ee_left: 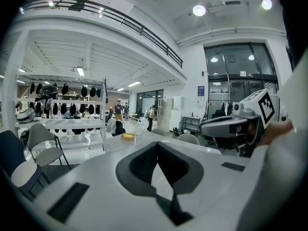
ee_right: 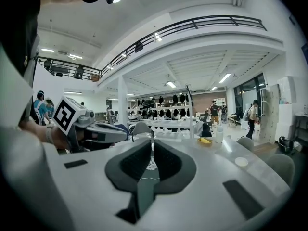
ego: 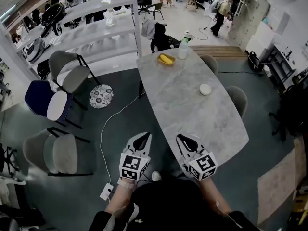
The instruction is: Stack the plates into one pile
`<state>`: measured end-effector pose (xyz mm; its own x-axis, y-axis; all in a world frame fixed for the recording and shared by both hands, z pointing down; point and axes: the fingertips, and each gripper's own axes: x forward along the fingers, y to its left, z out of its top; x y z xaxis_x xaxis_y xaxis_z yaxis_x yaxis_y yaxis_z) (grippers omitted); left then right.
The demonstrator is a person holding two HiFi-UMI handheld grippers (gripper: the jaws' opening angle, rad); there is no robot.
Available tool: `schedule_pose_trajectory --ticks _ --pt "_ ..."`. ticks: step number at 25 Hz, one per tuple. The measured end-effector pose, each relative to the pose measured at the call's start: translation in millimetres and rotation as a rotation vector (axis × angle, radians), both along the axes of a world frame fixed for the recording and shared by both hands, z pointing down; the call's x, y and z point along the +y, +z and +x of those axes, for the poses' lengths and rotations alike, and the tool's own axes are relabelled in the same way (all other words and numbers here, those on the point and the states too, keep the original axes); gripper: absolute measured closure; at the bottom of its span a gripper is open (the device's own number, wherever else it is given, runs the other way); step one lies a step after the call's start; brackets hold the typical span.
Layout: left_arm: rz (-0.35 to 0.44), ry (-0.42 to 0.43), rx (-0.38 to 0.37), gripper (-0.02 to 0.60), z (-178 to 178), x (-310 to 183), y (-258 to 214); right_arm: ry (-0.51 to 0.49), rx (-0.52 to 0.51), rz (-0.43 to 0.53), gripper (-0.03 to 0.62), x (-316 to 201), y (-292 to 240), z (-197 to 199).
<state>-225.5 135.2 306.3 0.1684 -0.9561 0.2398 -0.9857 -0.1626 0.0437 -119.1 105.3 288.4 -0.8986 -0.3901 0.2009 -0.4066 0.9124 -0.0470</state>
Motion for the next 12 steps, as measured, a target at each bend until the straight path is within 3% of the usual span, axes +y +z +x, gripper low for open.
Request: schedule_pose_trajectory --ticks 12 --pt "-0.018 0.005 0.005 0.573 -3 4 8 0.008 0.026 -0.033 0.566 8 13 -1"
